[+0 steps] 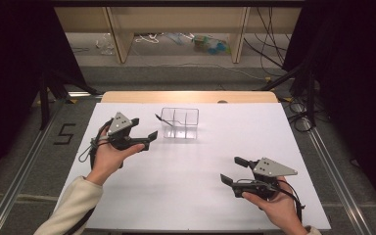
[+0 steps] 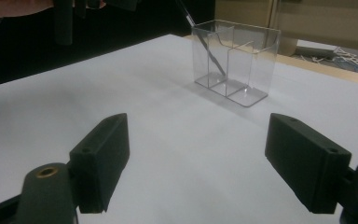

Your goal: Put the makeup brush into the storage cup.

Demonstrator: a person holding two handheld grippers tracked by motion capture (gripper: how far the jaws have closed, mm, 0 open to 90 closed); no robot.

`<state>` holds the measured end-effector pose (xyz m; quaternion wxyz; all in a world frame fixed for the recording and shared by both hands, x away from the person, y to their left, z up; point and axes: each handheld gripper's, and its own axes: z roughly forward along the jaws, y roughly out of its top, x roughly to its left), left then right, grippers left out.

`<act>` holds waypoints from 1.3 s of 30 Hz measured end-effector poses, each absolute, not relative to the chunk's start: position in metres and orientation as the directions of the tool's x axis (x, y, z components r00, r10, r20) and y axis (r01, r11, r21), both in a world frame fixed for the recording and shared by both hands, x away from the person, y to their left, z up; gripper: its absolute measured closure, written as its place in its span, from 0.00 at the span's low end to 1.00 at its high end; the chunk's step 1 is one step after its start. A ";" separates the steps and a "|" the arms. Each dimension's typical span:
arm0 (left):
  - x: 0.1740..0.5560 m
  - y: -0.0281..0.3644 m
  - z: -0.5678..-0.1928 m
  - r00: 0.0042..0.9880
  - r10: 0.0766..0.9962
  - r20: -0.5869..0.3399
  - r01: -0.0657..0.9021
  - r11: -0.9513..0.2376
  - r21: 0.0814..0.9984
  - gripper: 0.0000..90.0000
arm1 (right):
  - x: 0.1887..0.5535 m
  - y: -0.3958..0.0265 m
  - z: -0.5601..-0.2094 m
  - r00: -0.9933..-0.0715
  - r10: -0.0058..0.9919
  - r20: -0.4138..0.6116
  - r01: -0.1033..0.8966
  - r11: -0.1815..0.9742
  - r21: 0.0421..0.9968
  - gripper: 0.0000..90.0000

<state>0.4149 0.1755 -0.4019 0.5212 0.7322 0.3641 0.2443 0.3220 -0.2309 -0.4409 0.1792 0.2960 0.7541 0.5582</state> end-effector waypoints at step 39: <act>0.346 0.190 -0.422 0.664 0.748 -0.018 0.201 -0.155 0.967 0.17 | 0.322 -0.232 -0.441 -0.756 0.652 0.060 0.248 0.200 0.948 0.25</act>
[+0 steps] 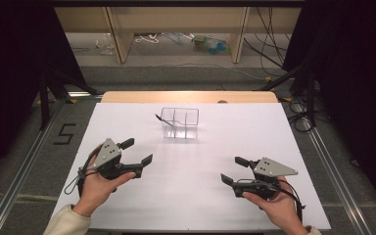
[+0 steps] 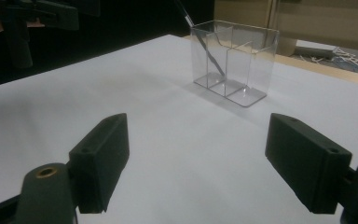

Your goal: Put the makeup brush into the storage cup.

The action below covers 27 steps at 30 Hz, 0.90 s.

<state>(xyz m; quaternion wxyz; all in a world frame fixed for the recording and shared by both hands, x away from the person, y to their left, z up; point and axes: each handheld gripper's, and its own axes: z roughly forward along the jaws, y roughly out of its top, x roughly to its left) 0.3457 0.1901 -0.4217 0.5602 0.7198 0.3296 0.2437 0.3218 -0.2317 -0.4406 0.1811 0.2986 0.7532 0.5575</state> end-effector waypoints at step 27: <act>0.312 0.195 -0.435 0.688 0.725 -0.023 0.178 -0.138 0.974 0.17 | 0.321 -0.232 -0.440 -0.756 0.651 0.075 0.268 0.204 0.942 0.25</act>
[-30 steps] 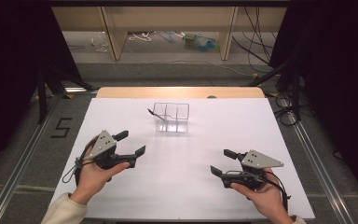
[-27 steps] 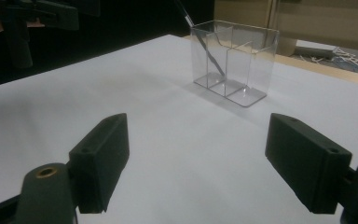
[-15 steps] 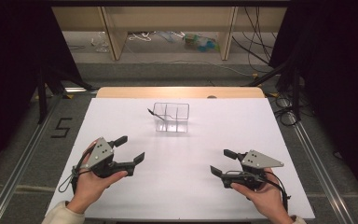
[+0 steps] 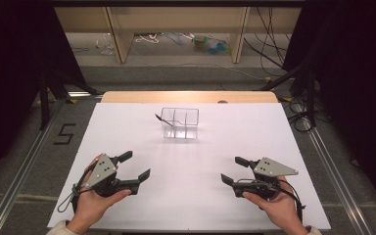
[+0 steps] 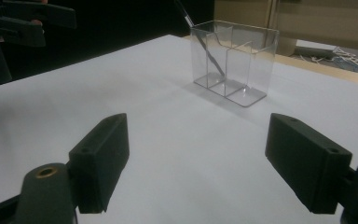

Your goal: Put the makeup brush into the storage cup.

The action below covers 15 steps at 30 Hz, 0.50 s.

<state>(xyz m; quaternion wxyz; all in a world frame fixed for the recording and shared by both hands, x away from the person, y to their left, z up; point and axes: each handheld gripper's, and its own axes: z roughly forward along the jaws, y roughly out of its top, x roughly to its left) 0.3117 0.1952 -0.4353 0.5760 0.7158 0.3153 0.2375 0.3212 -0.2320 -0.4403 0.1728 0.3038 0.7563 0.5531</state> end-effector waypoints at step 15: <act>0.304 0.201 -0.443 0.685 0.727 -0.046 0.208 -0.135 0.969 0.17 | 0.322 -0.231 -0.441 -0.759 0.647 0.069 0.258 0.201 0.945 0.25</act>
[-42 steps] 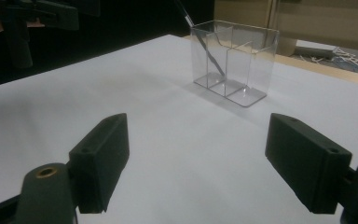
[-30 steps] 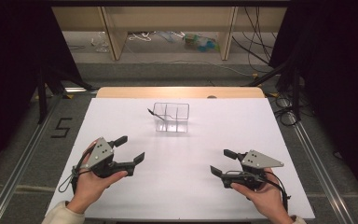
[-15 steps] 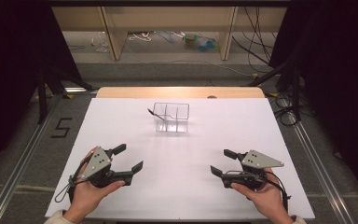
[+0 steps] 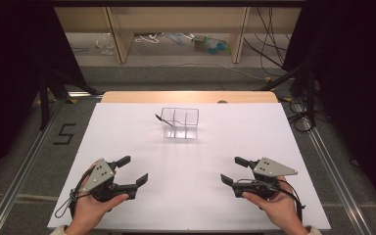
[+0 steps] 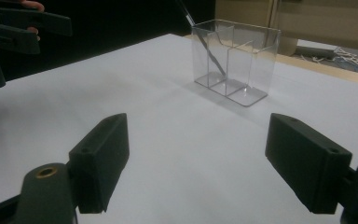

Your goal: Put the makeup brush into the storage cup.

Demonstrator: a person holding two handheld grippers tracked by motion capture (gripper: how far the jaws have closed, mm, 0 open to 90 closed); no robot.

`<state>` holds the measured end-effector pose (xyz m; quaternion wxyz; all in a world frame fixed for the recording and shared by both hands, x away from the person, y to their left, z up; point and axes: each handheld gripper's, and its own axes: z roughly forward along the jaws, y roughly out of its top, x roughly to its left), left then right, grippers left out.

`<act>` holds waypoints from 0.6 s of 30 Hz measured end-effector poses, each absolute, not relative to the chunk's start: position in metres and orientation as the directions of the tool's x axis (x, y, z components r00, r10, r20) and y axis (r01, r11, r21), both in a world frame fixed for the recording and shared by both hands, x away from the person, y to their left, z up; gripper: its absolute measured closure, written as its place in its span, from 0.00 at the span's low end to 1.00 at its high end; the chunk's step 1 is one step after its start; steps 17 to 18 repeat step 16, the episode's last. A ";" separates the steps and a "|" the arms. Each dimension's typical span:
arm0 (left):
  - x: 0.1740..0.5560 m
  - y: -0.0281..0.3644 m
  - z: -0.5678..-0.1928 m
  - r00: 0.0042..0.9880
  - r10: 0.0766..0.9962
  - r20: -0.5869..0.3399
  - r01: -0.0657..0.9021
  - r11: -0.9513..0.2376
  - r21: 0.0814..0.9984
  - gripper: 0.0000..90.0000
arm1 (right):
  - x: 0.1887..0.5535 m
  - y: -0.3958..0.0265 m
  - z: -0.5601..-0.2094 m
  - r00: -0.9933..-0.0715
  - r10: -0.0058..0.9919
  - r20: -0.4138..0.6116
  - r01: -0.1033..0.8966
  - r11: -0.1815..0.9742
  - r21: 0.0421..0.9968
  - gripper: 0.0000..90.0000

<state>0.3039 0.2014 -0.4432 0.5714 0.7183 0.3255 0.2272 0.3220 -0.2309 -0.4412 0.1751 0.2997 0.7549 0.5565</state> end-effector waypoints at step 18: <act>0.306 0.200 -0.446 0.688 0.724 -0.053 0.225 -0.143 0.964 0.18 | 0.324 -0.233 -0.442 -0.758 0.648 0.069 0.256 0.198 0.946 0.25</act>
